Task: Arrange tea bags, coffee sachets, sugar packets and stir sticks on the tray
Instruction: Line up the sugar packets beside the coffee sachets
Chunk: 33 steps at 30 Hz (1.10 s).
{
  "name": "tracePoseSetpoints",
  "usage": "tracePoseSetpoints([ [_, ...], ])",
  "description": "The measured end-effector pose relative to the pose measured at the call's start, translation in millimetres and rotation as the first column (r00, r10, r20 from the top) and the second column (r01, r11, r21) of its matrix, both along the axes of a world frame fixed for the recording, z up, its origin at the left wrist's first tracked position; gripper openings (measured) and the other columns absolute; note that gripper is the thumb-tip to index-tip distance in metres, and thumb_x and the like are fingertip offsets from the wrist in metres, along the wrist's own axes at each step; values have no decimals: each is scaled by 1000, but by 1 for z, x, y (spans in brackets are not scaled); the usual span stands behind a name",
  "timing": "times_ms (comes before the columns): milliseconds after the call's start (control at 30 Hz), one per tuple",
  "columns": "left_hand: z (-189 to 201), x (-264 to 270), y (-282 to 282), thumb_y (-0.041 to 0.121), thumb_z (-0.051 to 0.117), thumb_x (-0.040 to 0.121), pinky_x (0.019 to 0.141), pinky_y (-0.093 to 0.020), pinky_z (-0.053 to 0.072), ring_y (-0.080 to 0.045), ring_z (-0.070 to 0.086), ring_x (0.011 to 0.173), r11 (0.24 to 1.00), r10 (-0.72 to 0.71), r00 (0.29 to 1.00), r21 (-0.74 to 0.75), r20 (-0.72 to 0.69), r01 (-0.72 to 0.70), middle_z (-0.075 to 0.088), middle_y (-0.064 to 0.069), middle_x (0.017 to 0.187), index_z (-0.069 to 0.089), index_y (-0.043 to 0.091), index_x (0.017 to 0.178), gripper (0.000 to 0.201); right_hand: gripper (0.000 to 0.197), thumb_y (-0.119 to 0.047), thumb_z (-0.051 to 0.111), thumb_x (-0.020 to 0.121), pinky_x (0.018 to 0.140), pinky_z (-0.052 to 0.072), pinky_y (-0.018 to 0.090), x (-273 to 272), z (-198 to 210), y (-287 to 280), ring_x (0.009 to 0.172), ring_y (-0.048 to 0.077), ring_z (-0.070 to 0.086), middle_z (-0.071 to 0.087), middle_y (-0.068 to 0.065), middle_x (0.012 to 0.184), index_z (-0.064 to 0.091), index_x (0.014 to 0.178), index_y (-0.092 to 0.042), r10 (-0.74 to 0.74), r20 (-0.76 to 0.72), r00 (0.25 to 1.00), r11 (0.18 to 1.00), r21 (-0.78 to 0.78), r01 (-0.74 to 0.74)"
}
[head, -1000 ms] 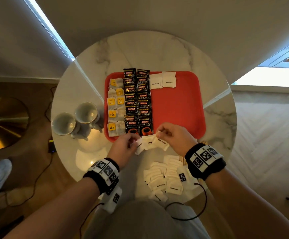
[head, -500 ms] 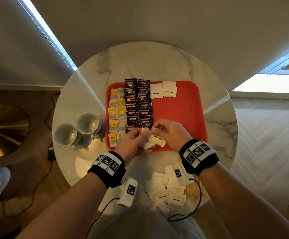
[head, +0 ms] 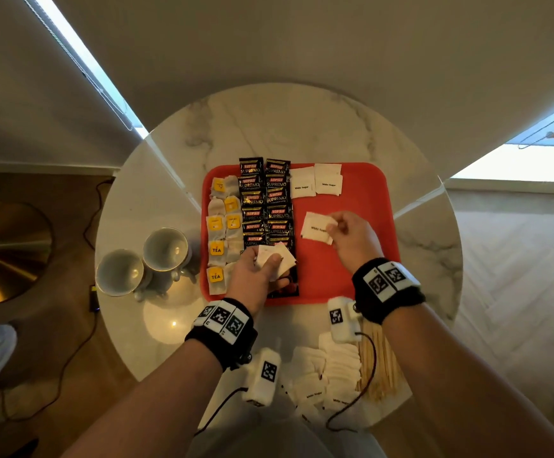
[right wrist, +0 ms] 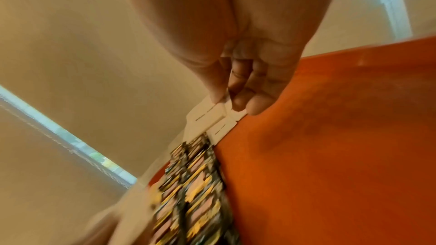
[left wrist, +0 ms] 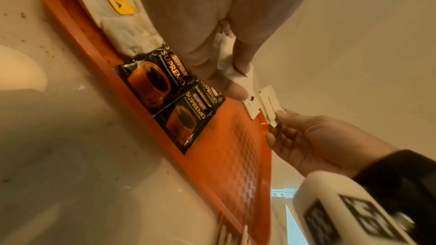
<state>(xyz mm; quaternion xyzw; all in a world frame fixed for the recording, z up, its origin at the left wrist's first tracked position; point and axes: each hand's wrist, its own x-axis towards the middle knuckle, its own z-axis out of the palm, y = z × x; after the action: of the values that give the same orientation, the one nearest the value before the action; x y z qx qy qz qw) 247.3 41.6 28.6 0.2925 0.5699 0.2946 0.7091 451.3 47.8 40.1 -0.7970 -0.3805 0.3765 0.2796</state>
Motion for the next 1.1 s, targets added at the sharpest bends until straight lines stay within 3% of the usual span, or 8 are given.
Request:
tracePoseSetpoints([
  [100, -3, -8, 2, 12, 61, 99, 68, -33, 62, -22, 72, 86, 1000, 0, 1000, -12, -22, 0, 68, -18, 116, 58, 13, 115, 17, 15, -19, 62, 99, 67, 44, 17, 14, -3, 34, 86, 5, 61, 64, -11, 97, 63, 113, -22, 3, 60, 998, 1000, -18, -2],
  [233, -6, -21, -1, 10, 61, 98, 68, -33, 62, -20, 73, 88, 1000, -7, 1000, -18, -23, 6, 69, -13, 116, 59, 19, 113, 17, 11, -16, 60, 100, 58, 40, 18, 19, -17, 76, 71, 2, 54, 56, -13, 82, 63, 109, -22, 104, 122, 987, 991, -97, -93],
  [367, -13, -31, -1, 10, 63, 97, 68, -33, 62, -21, 73, 87, 999, 26, 999, -32, -34, -27, 69, -16, 117, 57, 12, 122, 25, 9, -15, 60, 99, 54, 36, 18, 17, -29, 101, 68, 5, 53, 55, -11, 76, 63, 105, -21, 146, 163, 976, 983, -131, -125],
  [467, -15, -35, 3, 11, 64, 97, 69, -34, 62, -25, 73, 90, 998, 41, 999, -46, -35, -43, 70, -17, 116, 59, 14, 117, 22, 10, -15, 59, 99, 54, 36, 18, 13, -36, 109, 68, 5, 53, 56, -10, 76, 64, 107, -19, 151, 175, 973, 981, -147, -126],
  [700, -10, -28, 24, 16, 72, 91, 66, -33, 59, -26, 73, 95, 1000, 5, 998, -14, -63, -6, 73, -11, 112, 60, 14, 117, 29, 33, -37, 72, 91, 87, 53, 35, 10, -28, 97, 96, 16, 62, 64, -2, 107, 63, 116, -18, 93, 268, 959, 994, -79, -74],
  [833, -1, -10, 41, 20, 76, 89, 65, -33, 58, -19, 72, 83, 997, -17, 995, 73, -100, 24, 76, -5, 102, 63, 18, 108, 23, 30, -51, 67, 91, 73, 47, 17, -11, -3, 55, 87, 2, 63, 67, -13, 97, 68, 103, -24, 177, 39, 984, 984, -36, -175],
  [967, -2, 11, 53, 28, 77, 88, 59, -27, 57, -15, 69, 73, 989, -61, 985, 123, -163, 82, 75, -10, 98, 63, 14, 103, 25, 10, -33, 68, 95, 72, 55, 22, -24, -2, 21, 73, 0, 68, 73, -6, 87, 69, 100, -24, 238, -222, 946, 962, -78, -260],
  [1100, -3, 22, 54, 26, 65, 98, 58, -24, 57, -15, 68, 73, 991, -65, 987, 110, -146, 82, 74, -14, 99, 61, 6, 110, 24, 8, -21, 65, 98, 73, 57, 31, 1, -17, 19, 71, 11, 67, 72, -2, 82, 64, 94, -27, 119, -185, 975, 991, -43, -129],
])
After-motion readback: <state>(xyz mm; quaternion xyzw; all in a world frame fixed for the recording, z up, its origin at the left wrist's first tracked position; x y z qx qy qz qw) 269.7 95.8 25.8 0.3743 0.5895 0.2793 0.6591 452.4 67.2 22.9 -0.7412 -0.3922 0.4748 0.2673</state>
